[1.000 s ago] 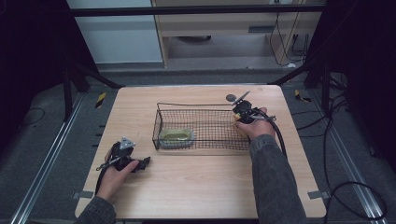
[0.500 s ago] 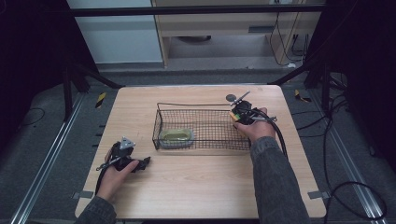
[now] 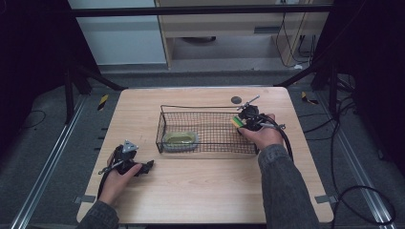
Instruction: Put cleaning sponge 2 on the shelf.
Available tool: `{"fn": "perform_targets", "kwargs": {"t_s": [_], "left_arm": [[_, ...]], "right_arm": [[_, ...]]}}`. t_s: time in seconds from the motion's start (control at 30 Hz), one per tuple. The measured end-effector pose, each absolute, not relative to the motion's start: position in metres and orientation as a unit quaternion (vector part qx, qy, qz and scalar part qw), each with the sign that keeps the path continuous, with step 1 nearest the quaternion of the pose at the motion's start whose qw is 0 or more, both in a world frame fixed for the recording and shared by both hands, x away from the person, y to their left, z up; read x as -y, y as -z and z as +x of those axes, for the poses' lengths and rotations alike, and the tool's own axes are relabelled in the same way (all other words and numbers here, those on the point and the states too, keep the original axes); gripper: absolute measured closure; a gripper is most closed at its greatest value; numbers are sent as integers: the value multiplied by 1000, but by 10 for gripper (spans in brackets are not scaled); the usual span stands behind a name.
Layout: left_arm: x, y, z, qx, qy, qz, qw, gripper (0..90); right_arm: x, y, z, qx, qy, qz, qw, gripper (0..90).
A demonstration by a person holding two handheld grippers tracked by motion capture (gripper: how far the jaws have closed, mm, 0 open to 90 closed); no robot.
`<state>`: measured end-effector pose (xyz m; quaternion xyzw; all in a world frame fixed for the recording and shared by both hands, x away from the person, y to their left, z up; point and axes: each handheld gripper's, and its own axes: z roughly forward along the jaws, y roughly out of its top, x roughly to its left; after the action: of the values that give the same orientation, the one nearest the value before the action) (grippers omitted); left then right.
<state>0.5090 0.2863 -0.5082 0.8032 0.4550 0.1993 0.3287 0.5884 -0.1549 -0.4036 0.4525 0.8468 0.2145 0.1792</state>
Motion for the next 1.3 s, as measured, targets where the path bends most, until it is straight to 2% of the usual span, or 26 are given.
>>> {"fn": "perform_targets", "kwargs": {"t_s": [0.53,0.6,0.67,0.7,0.73,0.77,0.8,1.0,1.3], "left_arm": [[-286,508,509,-455,-199,803,329,0],[-286,508,509,-455,-199,803,329,0],[-286,508,509,-455,-199,803,329,0],[-286,508,509,-455,-199,803,329,0],[-286,508,509,-455,-199,803,329,0],[-286,508,509,-455,-199,803,329,0],[-286,508,509,-455,-199,803,328,0],[-286,508,509,-456,-199,803,328,0],[-286,508,509,-456,-200,803,328,0]], "right_arm": [[164,391,575,-835,-239,458,186,410],[168,388,574,-828,-246,461,203,349],[170,386,573,-824,-250,464,207,327],[171,386,573,-821,-252,467,210,293],[176,384,572,-810,-261,477,221,217],[176,384,572,-810,-261,477,221,217],[181,382,571,-798,-266,490,228,147],[202,377,564,-770,-287,507,260,63],[240,387,546,-742,-290,537,277,92]]}}
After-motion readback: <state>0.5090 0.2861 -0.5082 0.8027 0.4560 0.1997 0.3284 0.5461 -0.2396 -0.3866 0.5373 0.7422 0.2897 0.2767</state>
